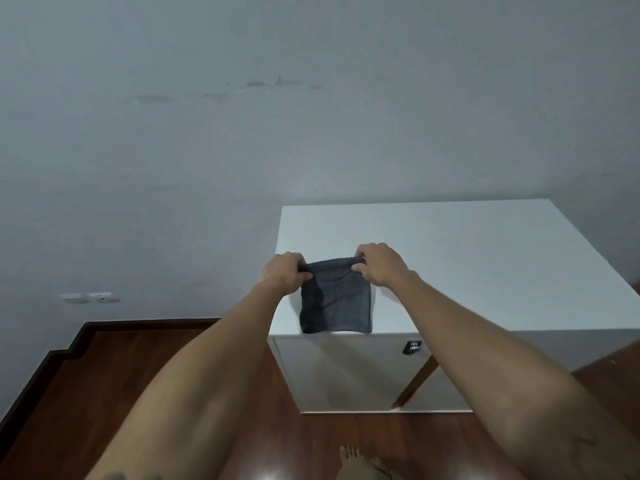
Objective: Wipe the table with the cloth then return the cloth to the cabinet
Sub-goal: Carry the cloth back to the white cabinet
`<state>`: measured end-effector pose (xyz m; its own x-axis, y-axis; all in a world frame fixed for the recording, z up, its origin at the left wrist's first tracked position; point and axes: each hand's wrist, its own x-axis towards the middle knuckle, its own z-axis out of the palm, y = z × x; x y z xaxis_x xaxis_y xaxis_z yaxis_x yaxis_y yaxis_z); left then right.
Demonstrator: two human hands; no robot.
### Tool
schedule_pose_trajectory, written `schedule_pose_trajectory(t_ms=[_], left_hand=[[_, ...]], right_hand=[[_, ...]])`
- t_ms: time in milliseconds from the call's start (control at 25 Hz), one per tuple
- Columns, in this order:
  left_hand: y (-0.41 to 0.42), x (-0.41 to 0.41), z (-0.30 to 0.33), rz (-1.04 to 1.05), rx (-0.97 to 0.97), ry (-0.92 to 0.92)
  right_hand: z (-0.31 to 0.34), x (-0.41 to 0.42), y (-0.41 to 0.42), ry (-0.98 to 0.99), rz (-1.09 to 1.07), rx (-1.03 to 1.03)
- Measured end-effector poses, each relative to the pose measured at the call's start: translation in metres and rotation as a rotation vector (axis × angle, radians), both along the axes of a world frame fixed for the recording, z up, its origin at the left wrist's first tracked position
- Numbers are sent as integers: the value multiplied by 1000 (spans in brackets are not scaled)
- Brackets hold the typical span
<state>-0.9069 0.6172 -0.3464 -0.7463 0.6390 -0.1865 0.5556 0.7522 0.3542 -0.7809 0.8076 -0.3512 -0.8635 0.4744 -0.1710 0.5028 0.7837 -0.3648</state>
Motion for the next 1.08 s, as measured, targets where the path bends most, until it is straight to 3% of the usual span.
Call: schedule_pose_trajectory(t_ms=[320, 560, 760, 1080], left_hand=[[55, -52, -34, 116, -46, 25], [42, -16, -73, -18, 133, 216], [30, -15, -93, -64, -15, 152], [29, -26, -91, -169, -171, 278]], right_hand=[[-43, -62, 45, 118, -58, -22], [-75, -41, 20, 358, -20, 46], [-94, -29, 10, 241, 62, 233], [-93, -30, 36, 58, 276, 444]])
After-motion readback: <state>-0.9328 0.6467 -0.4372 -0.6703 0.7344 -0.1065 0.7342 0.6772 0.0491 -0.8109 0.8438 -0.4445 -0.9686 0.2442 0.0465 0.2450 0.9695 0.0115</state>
